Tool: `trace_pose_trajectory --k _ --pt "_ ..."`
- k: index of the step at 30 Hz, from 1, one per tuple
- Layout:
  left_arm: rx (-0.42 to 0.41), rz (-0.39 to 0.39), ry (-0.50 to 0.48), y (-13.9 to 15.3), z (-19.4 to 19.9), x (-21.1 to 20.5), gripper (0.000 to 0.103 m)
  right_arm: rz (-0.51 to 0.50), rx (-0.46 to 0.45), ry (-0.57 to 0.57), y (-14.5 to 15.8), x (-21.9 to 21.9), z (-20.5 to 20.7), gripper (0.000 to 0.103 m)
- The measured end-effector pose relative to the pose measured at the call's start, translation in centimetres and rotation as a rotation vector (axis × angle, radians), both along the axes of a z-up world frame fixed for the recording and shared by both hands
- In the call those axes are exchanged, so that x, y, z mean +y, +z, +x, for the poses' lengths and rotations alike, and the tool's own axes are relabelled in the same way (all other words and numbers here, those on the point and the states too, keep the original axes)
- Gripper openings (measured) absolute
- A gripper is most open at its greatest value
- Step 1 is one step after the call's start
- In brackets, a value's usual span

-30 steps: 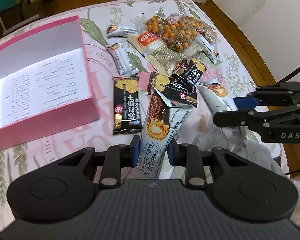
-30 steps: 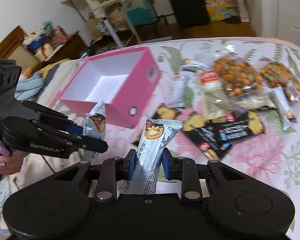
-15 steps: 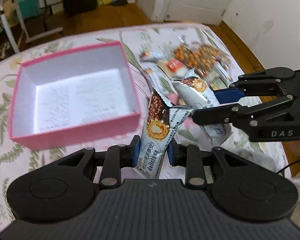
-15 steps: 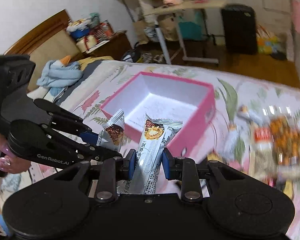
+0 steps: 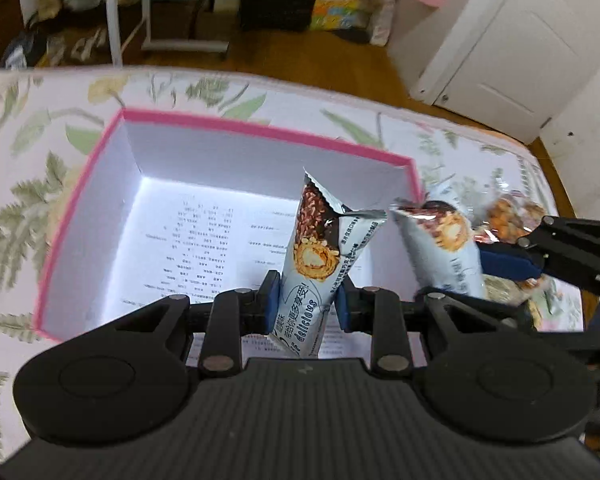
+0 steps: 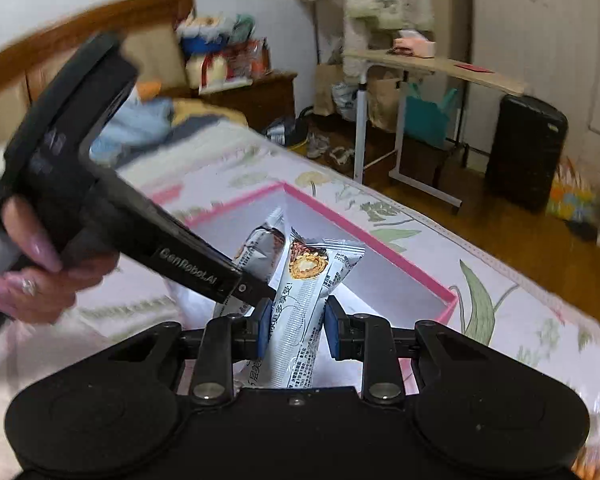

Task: Organize snacks
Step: 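Carry the white wafer bars in both grippers over and into the pink box, then open both grippers to drop the wafer bars inside the pink box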

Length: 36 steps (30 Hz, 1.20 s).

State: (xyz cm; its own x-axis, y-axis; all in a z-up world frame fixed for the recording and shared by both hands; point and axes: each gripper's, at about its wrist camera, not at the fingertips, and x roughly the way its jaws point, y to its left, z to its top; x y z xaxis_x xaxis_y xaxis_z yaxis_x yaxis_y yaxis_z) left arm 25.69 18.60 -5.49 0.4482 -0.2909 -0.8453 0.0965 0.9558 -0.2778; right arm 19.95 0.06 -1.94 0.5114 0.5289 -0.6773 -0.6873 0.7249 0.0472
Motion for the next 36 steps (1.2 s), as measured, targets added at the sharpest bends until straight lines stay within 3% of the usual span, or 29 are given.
trace_pose_trajectory --k 6,12,16,20,25,36 --pt "0.116 0.009 0.056 -4.9 3.1 0.0 0.027 -0.131 0.044 0.018 -4.1 2.2 4.2 0.032" --pt "0.158 0.014 0.081 -7.8 4.8 -0.2 0.027 -0.218 0.092 0.078 -6.9 3.5 6.8 0.032" --pt "0.226 -0.042 0.124 -9.0 5.7 -0.2 0.027 -0.267 0.102 0.115 -8.2 4.1 7.4 0.032" --pt "0.211 -0.032 0.144 -9.2 6.1 -0.8 0.032 -0.327 0.095 0.126 -8.8 4.8 6.8 0.035" --pt "0.166 -0.025 0.104 -8.0 5.1 -1.2 0.04 -0.31 0.099 0.127 -8.0 5.0 5.5 0.065" --pt "-0.058 0.07 0.022 -1.3 -1.2 -0.8 0.045 -0.206 0.069 0.042 -2.9 1.5 0.2 0.067"
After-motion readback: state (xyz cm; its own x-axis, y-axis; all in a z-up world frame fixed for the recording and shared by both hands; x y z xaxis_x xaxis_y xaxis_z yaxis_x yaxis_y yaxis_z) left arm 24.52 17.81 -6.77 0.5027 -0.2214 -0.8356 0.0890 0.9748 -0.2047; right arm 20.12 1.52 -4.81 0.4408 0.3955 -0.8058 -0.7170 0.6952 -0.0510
